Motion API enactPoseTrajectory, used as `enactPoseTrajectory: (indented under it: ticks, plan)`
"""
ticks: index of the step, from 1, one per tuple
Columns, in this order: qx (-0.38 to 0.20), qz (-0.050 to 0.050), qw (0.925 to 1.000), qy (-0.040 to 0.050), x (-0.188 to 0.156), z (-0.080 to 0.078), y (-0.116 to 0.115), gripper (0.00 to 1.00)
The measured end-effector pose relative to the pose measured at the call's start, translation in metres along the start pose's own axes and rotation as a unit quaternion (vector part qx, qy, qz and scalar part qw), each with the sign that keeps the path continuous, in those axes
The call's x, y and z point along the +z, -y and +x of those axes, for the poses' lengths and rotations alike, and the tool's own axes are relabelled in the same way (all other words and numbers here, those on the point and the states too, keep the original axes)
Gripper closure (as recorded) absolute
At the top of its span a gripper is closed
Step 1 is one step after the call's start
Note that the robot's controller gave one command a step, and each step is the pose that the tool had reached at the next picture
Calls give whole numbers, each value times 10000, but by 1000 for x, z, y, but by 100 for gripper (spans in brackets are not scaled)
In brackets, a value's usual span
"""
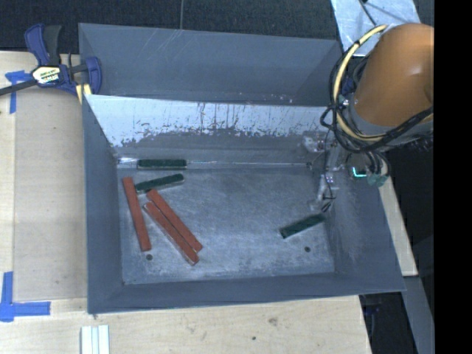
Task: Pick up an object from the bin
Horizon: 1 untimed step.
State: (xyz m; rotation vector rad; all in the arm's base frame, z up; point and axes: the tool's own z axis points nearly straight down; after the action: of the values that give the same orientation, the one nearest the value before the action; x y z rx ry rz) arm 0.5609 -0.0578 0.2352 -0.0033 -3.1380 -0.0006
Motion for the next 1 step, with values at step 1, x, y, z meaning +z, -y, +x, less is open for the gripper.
enactPoseTrajectory:
  ticks: [1]
  plan:
    - [-495, 5, 9988, -9, 67, 44, 38, 0]
